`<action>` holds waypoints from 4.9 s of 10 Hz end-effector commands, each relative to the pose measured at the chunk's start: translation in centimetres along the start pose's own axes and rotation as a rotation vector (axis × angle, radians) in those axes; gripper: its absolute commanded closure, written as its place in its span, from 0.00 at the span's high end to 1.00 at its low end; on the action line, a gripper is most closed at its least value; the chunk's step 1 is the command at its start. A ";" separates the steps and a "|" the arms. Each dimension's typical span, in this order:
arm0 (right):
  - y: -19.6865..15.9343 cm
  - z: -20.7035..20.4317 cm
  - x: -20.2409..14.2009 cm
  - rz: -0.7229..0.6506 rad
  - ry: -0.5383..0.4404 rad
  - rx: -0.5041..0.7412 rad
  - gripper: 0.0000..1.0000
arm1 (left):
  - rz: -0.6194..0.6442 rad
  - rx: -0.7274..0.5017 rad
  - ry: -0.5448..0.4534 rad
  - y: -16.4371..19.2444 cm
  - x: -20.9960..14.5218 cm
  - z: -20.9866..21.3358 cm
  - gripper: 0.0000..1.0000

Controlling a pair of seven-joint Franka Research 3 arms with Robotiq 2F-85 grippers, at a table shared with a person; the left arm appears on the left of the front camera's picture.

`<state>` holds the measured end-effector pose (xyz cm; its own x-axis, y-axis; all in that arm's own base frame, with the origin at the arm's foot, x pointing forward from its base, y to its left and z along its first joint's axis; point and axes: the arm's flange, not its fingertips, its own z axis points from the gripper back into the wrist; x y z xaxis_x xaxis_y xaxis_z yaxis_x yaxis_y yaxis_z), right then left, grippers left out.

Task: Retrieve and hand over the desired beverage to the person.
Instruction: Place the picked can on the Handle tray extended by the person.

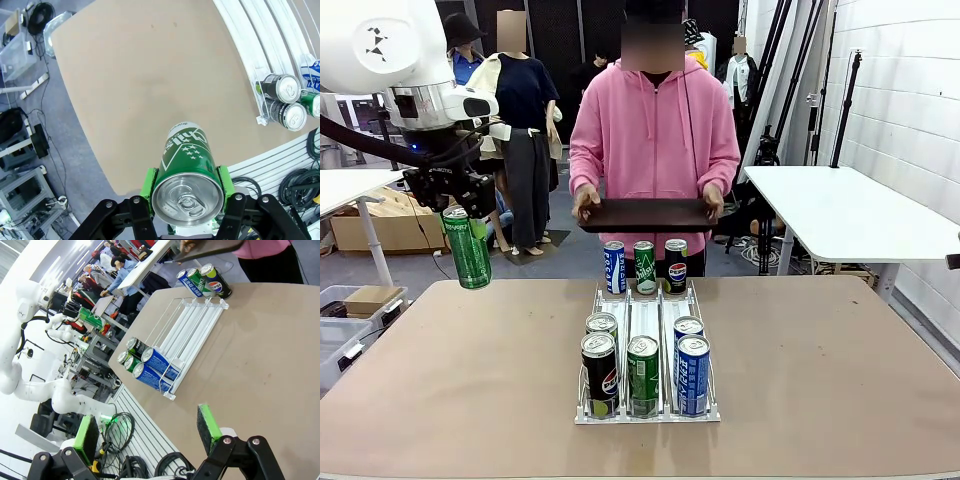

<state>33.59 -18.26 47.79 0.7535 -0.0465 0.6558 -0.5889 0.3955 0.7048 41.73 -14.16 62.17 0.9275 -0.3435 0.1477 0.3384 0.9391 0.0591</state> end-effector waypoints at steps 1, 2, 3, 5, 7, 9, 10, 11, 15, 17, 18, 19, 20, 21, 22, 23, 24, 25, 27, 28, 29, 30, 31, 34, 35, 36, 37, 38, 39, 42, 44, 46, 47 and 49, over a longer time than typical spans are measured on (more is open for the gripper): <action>0.0 0.0 0.0 0.008 -0.007 0.011 1.00 | 0.007 0.015 -0.007 0.2 0.2 0.6 0.00; 0.0 0.0 0.0 0.008 -0.007 0.011 1.00 | 0.007 0.015 -0.007 0.2 0.2 0.6 0.00; 0.0 0.0 0.0 0.008 -0.007 0.011 1.00 | 0.007 0.015 -0.007 0.2 0.2 0.6 0.00; 0.0 0.0 0.0 0.008 -0.007 0.011 1.00 | 0.007 0.015 -0.007 0.2 0.2 0.6 0.00; 0.0 0.0 0.0 0.008 -0.007 0.011 1.00 | -0.008 -0.003 -0.002 -0.3 -0.3 0.3 0.00; 0.0 0.0 0.0 0.008 -0.007 0.011 1.00 | 0.001 -0.012 -0.004 -0.7 -0.5 0.9 0.00; 0.0 0.0 0.0 0.008 -0.007 0.011 1.00 | -0.001 -0.016 0.000 -0.9 -0.4 1.0 0.00; 0.0 0.0 0.0 0.008 -0.007 0.011 1.00 | -0.003 -0.027 0.001 -1.1 -0.6 1.4 0.00; 0.0 0.0 0.0 0.008 -0.007 0.011 1.00 | 0.014 -0.068 -0.007 -2.9 -0.8 6.9 0.00; 0.0 0.0 0.0 0.008 -0.007 0.011 1.00 | -0.032 -0.106 -0.029 -4.8 -0.9 8.8 0.00; 0.0 0.0 0.0 0.008 -0.007 0.011 1.00 | -0.046 -0.123 -0.034 -5.7 -0.3 8.8 0.00; 0.0 0.0 0.0 0.008 -0.007 0.011 1.00 | -0.069 -0.134 -0.017 -6.3 0.4 8.4 0.00; 0.0 0.0 0.0 0.008 -0.007 0.011 1.00 | -0.090 -0.160 -0.010 -7.0 1.5 7.7 0.00; 0.0 0.0 0.0 0.008 -0.007 0.011 1.00 | -0.113 -0.186 -0.017 -7.7 2.4 7.1 0.00; 0.0 0.0 0.0 0.008 -0.007 0.011 1.00 | -0.146 -0.202 -0.008 -9.0 3.2 6.7 0.00; 0.0 0.0 0.0 0.008 -0.007 0.011 1.00 | -0.176 -0.212 -0.020 -10.1 3.8 6.6 0.00; 0.0 0.0 0.0 0.008 -0.007 0.011 1.00 | -0.215 -0.221 -0.021 -11.3 4.6 6.4 0.00; 0.0 0.0 0.0 0.008 -0.007 0.011 1.00 | -0.243 -0.204 -0.010 -12.6 5.3 5.9 0.00; 0.0 0.0 0.0 0.008 -0.007 0.011 1.00 | -0.299 -0.191 0.013 -14.9 7.0 4.8 0.00; 0.0 0.0 0.0 0.008 -0.007 0.011 1.00 | -0.322 -0.173 0.011 -15.8 7.7 4.3 0.00; 0.0 0.0 0.0 0.008 -0.007 0.011 1.00 | -0.329 -0.145 -0.008 -16.4 8.5 3.9 0.00; 0.0 0.0 0.0 0.008 -0.007 0.011 1.00 | -0.335 -0.139 -0.024 -16.7 9.4 3.3 0.00; 0.0 0.0 0.0 0.008 -0.007 0.011 1.00 | -0.344 -0.121 -0.013 -16.9 10.1 2.5 0.00; 0.0 0.0 0.0 0.008 -0.007 0.011 1.00 | -0.368 -0.082 -0.021 -17.1 10.5 0.5 0.00; 0.0 0.0 0.0 0.008 -0.007 0.011 1.00 | -0.386 -0.096 0.005 -16.9 10.5 -0.6 0.00; 0.0 0.0 0.0 0.008 -0.007 0.011 1.00 | -0.396 -0.102 0.020 -16.8 10.3 -1.3 0.00; 0.0 0.0 0.0 0.008 -0.007 0.011 1.00 | -0.412 -0.109 0.018 -16.7 10.1 -1.8 0.00; 0.0 0.0 0.0 0.008 -0.007 0.011 1.00 | -0.421 -0.104 0.024 -16.6 9.8 -2.5 0.00; 0.0 0.0 0.0 0.008 -0.007 0.011 1.00 | -0.418 -0.115 0.041 -16.4 9.6 -3.2 0.00; 0.0 0.0 0.0 0.008 -0.007 0.011 1.00 | -0.416 -0.120 0.050 -16.1 9.3 -4.2 0.00; 0.0 0.0 0.0 0.008 -0.007 0.011 1.00 | -0.418 -0.126 0.048 -16.1 9.3 -4.4 0.00; 0.0 0.0 0.0 0.008 -0.007 0.011 1.00 | -0.413 -0.120 0.037 -16.1 9.2 -4.2 0.21; 0.0 0.0 0.0 0.008 -0.007 0.011 1.00 | -0.410 -0.115 0.040 -15.9 9.3 -4.1 0.40; 0.0 0.0 0.0 0.008 -0.007 0.011 1.00 | -0.399 -0.104 0.042 -15.9 9.9 -3.1 0.79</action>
<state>33.59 -18.26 47.79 0.7539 -0.0464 0.6554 -0.5885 0.3958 0.7050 46.05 -33.10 59.09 0.7308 -0.6777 0.0815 0.6792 0.7339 0.0116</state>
